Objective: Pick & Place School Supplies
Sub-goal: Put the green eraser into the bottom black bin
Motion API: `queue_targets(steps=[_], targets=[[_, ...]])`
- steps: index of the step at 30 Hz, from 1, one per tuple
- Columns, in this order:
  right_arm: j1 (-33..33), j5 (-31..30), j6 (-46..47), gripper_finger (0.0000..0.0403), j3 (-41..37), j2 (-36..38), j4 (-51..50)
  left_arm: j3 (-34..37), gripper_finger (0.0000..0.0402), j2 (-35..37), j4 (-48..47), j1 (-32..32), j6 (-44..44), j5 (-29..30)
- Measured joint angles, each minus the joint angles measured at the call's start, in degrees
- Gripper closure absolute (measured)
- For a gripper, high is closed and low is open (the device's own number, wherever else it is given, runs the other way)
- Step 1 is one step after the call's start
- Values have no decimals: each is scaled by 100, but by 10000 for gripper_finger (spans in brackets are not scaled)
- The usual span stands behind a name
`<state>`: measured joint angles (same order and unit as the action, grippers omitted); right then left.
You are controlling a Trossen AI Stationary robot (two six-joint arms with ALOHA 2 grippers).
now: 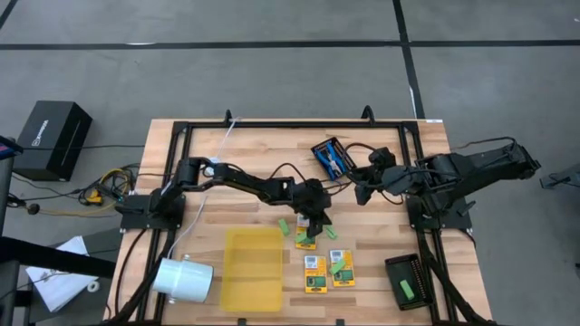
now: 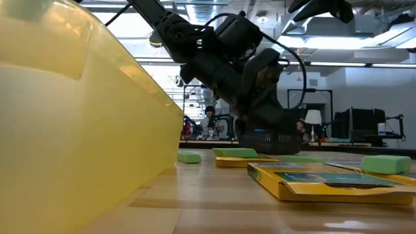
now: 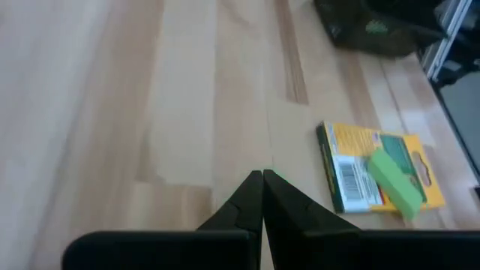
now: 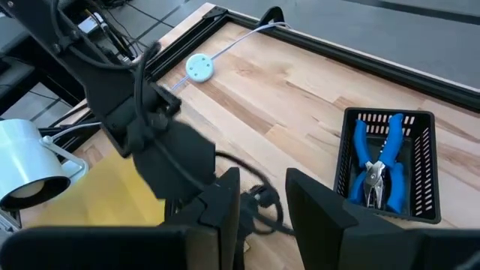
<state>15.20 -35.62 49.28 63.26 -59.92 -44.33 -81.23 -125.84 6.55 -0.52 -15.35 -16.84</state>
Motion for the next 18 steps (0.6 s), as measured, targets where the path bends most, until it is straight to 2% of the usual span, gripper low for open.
queue_targets(steps=[18], targets=[[-219,1,-40,301,0,0,19,50,401,13,-177,151,253,98]])
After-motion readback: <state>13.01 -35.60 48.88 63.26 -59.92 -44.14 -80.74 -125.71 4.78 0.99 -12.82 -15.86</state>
